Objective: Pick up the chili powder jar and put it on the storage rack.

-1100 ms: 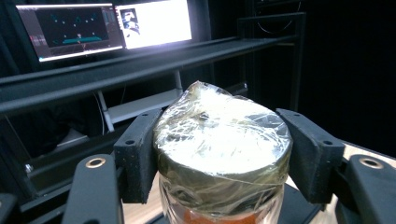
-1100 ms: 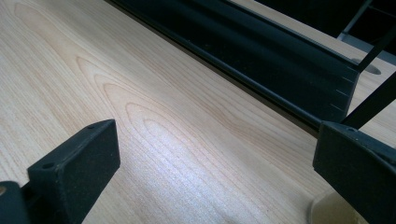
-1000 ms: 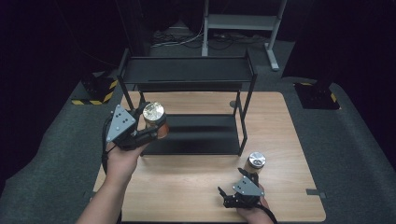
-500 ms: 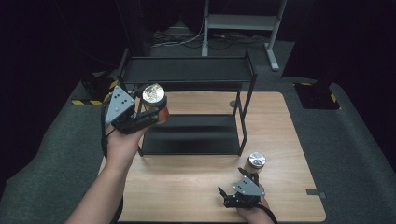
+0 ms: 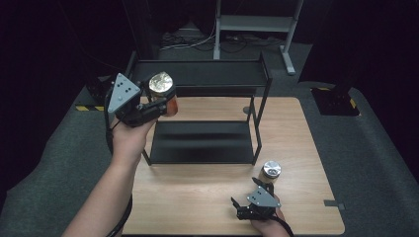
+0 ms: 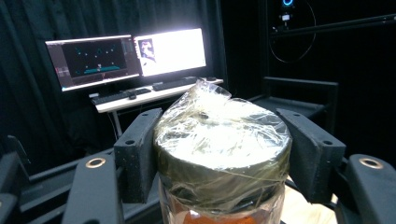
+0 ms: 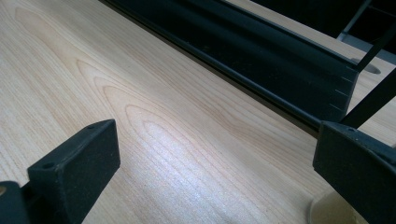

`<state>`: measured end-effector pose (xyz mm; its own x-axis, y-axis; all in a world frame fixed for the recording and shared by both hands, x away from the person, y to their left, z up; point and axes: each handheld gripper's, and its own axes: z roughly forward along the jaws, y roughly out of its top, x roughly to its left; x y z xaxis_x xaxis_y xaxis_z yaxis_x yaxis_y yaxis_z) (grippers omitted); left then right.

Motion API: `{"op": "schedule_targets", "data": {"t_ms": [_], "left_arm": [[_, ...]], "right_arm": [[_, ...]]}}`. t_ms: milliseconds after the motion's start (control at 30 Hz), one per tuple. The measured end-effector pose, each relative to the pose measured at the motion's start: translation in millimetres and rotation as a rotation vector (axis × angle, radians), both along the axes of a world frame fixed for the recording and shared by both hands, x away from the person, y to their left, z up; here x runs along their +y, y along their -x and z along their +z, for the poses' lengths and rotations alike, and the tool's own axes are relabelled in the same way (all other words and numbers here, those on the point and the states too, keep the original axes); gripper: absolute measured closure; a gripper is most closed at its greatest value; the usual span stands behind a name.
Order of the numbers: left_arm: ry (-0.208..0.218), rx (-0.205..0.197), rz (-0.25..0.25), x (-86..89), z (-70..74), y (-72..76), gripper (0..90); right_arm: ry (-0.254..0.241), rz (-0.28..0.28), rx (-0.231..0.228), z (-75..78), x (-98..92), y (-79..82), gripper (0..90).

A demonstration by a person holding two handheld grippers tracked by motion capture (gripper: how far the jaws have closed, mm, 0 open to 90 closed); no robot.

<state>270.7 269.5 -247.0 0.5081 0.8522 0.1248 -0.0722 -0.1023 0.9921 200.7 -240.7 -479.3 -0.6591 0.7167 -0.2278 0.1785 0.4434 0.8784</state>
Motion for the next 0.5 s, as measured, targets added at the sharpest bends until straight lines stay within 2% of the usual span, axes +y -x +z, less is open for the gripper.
{"op": "schedule_targets", "data": {"t_ms": [500], "left_arm": [[0.03,-0.018,0.039,-5.2,21.0,-23.4,34.6]], "right_arm": [[-0.015,-0.002,0.002,-0.7,-2.4,-0.3,0.0]]}}
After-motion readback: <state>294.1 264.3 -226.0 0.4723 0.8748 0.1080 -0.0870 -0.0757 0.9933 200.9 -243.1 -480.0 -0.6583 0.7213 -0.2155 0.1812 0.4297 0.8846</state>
